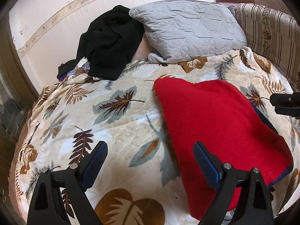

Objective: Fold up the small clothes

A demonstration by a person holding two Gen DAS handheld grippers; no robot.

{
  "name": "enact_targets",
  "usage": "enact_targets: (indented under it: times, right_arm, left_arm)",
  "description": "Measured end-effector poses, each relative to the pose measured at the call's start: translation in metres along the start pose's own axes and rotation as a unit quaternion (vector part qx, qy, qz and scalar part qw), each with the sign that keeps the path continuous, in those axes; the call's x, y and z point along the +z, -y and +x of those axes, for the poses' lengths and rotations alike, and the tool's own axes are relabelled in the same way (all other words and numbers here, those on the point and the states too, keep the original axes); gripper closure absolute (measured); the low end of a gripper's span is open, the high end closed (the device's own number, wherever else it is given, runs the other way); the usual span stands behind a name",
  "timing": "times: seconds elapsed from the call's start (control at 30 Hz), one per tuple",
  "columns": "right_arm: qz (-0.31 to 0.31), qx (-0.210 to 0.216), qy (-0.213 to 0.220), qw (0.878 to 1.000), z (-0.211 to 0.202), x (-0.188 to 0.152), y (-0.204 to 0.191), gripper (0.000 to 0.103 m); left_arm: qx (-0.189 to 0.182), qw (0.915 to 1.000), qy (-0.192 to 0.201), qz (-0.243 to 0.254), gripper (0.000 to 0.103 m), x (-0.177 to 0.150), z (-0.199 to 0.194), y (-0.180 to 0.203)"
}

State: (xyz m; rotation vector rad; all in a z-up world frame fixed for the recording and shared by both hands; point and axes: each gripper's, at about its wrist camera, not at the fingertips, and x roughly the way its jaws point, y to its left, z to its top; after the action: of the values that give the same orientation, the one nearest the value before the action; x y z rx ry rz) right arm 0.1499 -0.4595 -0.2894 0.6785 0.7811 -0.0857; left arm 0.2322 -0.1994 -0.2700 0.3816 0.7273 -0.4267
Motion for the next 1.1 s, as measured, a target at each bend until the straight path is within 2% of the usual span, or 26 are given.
enact_targets:
  times: [0.2, 0.4, 0.53, 0.63, 0.73, 0.8, 0.83, 0.97, 1.1]
  right_arm:
    - [-0.008, 0.004, 0.002, 1.000, 0.001, -0.001, -0.009, 0.034]
    - [-0.042, 0.027, 0.007, 0.999, -0.002, -0.006, -0.028, 0.034]
    - [-0.059, 0.040, -0.001, 0.997, 0.001, -0.014, -0.038, 0.034]
    - [-0.050, 0.045, -0.016, 0.998, 0.006, -0.019, -0.034, 0.034]
    - [-0.015, 0.049, -0.046, 0.998, 0.017, -0.022, -0.020, 0.034]
    - [0.013, 0.047, -0.074, 0.996, 0.029, -0.025, -0.010, 0.034]
    - [0.032, 0.039, -0.086, 0.995, 0.036, -0.028, -0.001, 0.034]
    - [0.059, 0.071, -0.066, 0.993, 0.022, -0.022, 0.006, 0.035]
    - [0.059, 0.085, -0.033, 0.994, 0.003, -0.013, 0.007, 0.033]
  left_arm:
    - [0.004, 1.0000, -0.003, -0.005, 0.010, 0.001, -0.006, -0.004]
    - [0.011, 0.9999, 0.007, -0.011, 0.010, -0.001, -0.023, -0.011]
    - [0.008, 0.9998, 0.001, -0.017, 0.010, -0.005, -0.025, -0.014]
    - [0.006, 0.9998, -0.007, -0.020, 0.010, -0.008, -0.022, -0.013]
    - [0.000, 0.9988, -0.045, -0.018, 0.010, -0.014, -0.005, -0.010]
    - [-0.012, 0.9954, -0.095, -0.006, 0.010, -0.022, 0.017, -0.001]
    - [-0.009, 0.9947, -0.103, -0.004, 0.010, -0.024, 0.021, 0.001]
    - [-0.002, 0.9967, -0.081, -0.004, 0.010, -0.022, 0.011, 0.001]
    - [-0.017, 0.9980, -0.055, -0.027, 0.010, -0.017, -0.003, -0.007]
